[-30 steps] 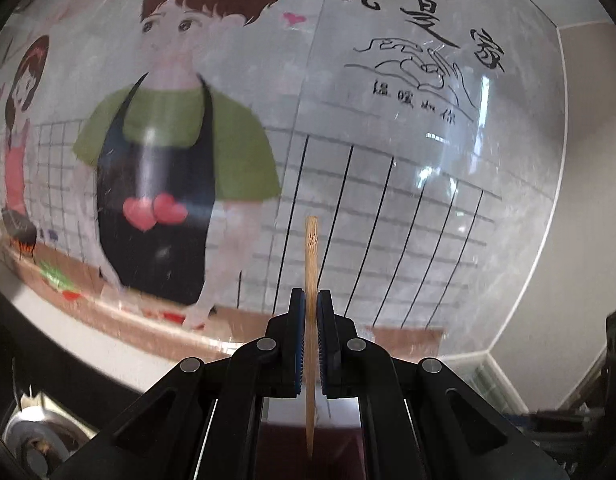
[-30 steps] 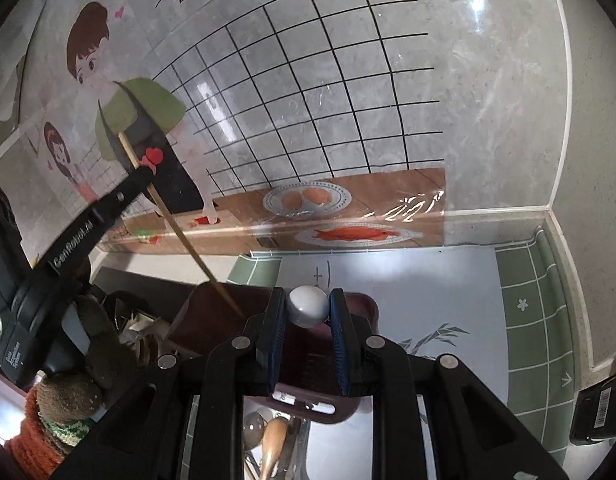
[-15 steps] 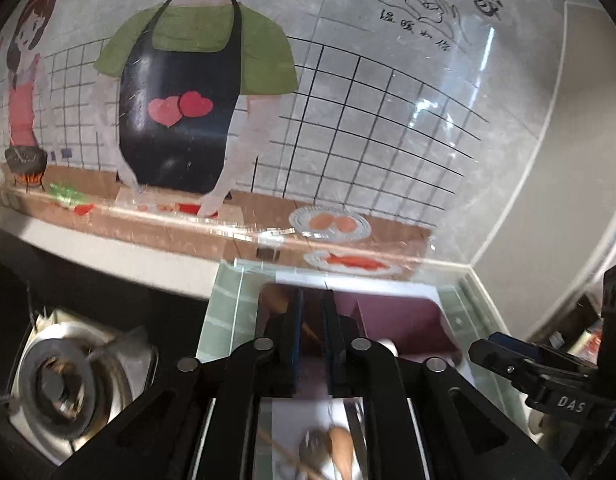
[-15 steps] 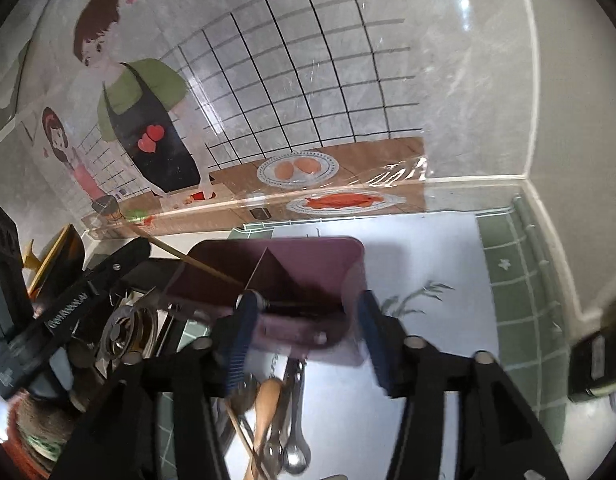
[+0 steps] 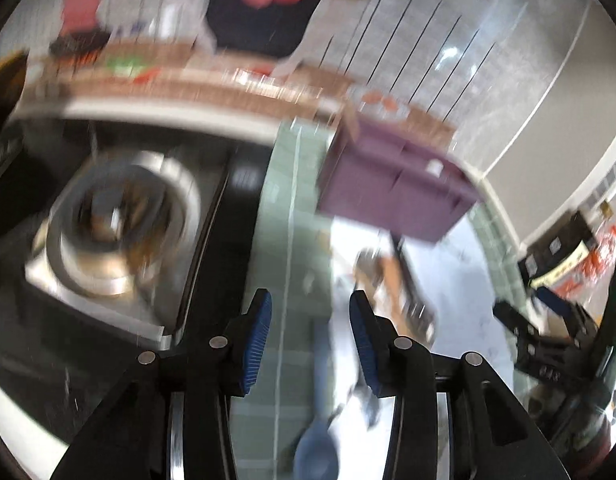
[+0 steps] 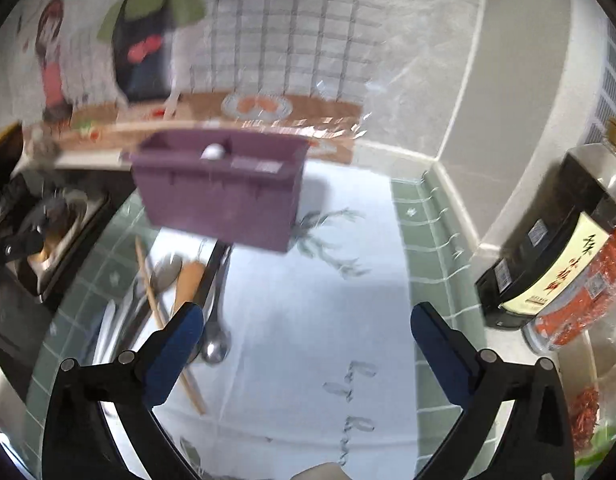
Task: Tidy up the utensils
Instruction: 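Grasp the long dark spoon by its handle with the right tool, then lift the dark spoon with the right tool while the left tool grasps the blue spoon, then carry both spoons over the purple holder and release them inside, then grasp a wooden chopstick with the right tool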
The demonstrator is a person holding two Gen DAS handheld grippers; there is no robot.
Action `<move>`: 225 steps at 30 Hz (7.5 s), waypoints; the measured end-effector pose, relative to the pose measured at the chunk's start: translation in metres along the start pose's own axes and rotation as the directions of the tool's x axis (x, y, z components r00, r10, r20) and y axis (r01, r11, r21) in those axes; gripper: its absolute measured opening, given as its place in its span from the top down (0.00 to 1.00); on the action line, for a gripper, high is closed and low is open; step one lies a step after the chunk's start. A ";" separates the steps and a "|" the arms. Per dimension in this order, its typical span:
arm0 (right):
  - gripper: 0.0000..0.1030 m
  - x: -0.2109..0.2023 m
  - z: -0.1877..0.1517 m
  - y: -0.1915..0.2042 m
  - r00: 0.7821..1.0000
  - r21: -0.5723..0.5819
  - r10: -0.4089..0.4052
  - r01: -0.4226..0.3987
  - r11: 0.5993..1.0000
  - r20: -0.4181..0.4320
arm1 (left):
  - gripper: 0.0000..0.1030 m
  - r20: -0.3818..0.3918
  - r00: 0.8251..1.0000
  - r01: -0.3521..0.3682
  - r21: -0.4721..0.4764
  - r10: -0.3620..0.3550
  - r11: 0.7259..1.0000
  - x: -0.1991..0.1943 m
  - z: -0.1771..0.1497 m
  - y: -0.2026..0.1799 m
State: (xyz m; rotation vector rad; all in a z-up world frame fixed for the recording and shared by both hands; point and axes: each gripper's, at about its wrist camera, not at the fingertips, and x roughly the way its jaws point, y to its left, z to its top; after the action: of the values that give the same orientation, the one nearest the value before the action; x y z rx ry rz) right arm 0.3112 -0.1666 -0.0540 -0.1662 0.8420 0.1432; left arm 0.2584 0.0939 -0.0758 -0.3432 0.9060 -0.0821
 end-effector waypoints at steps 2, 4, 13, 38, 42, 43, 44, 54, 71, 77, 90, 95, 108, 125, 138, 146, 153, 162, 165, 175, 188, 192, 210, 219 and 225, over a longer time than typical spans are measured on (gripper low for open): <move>0.02 0.016 -0.002 0.009 0.996 0.018 0.080 -0.079 0.997 -0.049 | 0.59 -0.025 1.000 -0.002 -0.019 0.002 1.000 0.001 -0.014 0.006; 0.17 0.034 -0.002 0.020 0.988 0.036 0.133 -0.130 0.991 -0.082 | 0.59 -0.037 0.999 -0.013 -0.019 0.012 1.000 -0.001 -0.028 0.009; 0.70 0.077 -0.005 0.054 0.965 0.035 0.199 -0.196 0.980 -0.169 | 0.59 -0.115 0.993 -0.041 -0.007 0.040 0.999 0.008 -0.061 0.012; 0.84 0.021 -0.052 0.011 0.949 0.040 0.209 -0.205 0.978 -0.238 | 0.59 -0.189 0.982 0.014 0.040 -0.006 0.999 0.040 -0.048 -0.015; 0.84 0.047 -0.042 0.015 0.938 0.066 0.229 -0.219 0.973 -0.261 | 0.59 -0.189 0.982 -0.003 0.039 0.010 0.999 0.037 -0.047 -0.010; 0.84 0.051 -0.040 0.017 0.937 0.063 0.230 -0.221 0.973 -0.263 | 0.59 -0.190 0.982 -0.007 0.035 0.014 0.999 0.037 -0.047 -0.008; 0.84 0.053 -0.038 0.019 0.941 0.051 0.219 -0.213 0.976 -0.259 | 0.59 -0.189 0.982 -0.014 0.029 0.020 0.999 0.036 -0.046 -0.004; 0.89 0.048 -0.040 0.020 0.938 0.005 0.186 -0.193 0.981 -0.292 | 0.59 -0.197 0.980 -0.005 0.044 0.013 0.999 0.028 -0.048 -0.001; 0.89 -0.006 -0.083 -0.048 0.962 0.261 0.149 -0.087 0.961 -0.227 | 0.59 -0.162 0.986 0.065 0.172 -0.037 0.983 0.001 -0.102 -0.013; 0.89 -0.003 -0.082 -0.040 0.961 0.289 0.137 -0.064 0.955 -0.242 | 0.59 -0.068 0.997 0.046 0.153 -0.036 0.987 -0.005 -0.106 -0.019; 0.89 -0.014 -0.077 -0.014 0.965 0.223 0.121 -0.069 0.972 -0.232 | 0.60 0.003 0.997 -0.073 0.218 0.074 0.973 0.003 -0.126 -0.029; 0.89 -0.017 -0.082 -0.009 0.968 0.250 0.139 -0.085 0.965 -0.209 | 0.61 0.030 0.995 -0.101 0.257 0.096 0.961 0.004 -0.128 -0.028; 0.89 -0.045 -0.082 -0.011 0.980 0.314 0.170 -0.129 0.941 -0.107 | 0.69 0.177 0.984 -0.056 0.289 0.004 0.956 -0.058 -0.099 -0.021; 0.89 -0.075 -0.062 -0.007 0.985 0.292 0.172 -0.164 0.942 -0.001 | 0.71 0.149 0.987 0.024 0.248 -0.063 0.969 -0.081 -0.068 -0.023; 0.89 -0.106 -0.029 0.000 0.987 0.226 0.145 -0.158 0.961 0.075 | 0.95 0.190 0.976 0.053 0.246 -0.102 0.968 -0.102 -0.040 -0.030; 0.89 -0.114 -0.011 0.003 0.984 0.183 0.143 -0.160 0.970 0.102 | 0.96 0.218 0.968 0.074 0.234 -0.127 0.969 -0.110 -0.026 -0.034; 0.89 -0.130 0.025 -0.001 0.977 0.128 0.149 -0.169 0.977 0.155 | 0.96 0.237 0.956 0.113 0.250 -0.174 0.962 -0.125 0.011 -0.051; 0.89 -0.190 0.134 -0.009 0.920 -0.003 0.099 -0.105 0.994 0.379 | 0.96 0.355 0.868 0.242 0.306 -0.347 0.921 -0.185 0.136 -0.107; 0.89 -0.184 0.164 -0.020 0.905 0.004 0.084 -0.095 0.996 0.416 | 0.96 0.376 0.851 0.244 0.334 -0.366 0.910 -0.180 0.163 -0.123; 0.89 -0.074 0.191 -0.045 0.928 0.082 0.140 -0.178 0.981 0.345 | 0.96 0.331 0.861 0.337 0.196 -0.386 0.921 -0.079 0.210 -0.110; 0.89 0.043 0.172 -0.032 0.961 0.072 0.187 -0.206 0.976 0.203 | 0.96 0.206 0.911 0.352 0.063 -0.357 0.934 0.037 0.206 -0.088; 0.89 0.062 0.159 -0.029 0.969 0.075 0.199 -0.212 0.974 0.147 | 0.96 0.165 0.938 0.294 0.077 -0.303 0.953 0.051 0.194 -0.086; 0.27 0.006 0.076 -0.012 0.993 0.016 0.093 -0.094 0.995 0.072 | 0.93 0.065 0.996 0.053 0.130 -0.062 0.990 0.006 0.056 -0.031; 0.03 0.017 0.012 0.038 0.997 -0.076 0.050 -0.054 0.996 -0.055 | 0.93 0.012 0.997 -0.076 0.071 0.075 0.995 -0.020 -0.016 0.027; 0.01 0.043 0.004 0.069 0.985 -0.081 0.134 -0.143 0.986 -0.110 | 0.93 0.005 0.991 -0.134 0.100 0.134 0.986 -0.044 -0.050 0.044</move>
State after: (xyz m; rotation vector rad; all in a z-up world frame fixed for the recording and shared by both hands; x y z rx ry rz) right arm 0.3292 -0.0959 -0.0894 -0.1995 0.9519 0.3052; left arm 0.1890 0.1322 -0.0853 -0.1883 0.9205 -0.0037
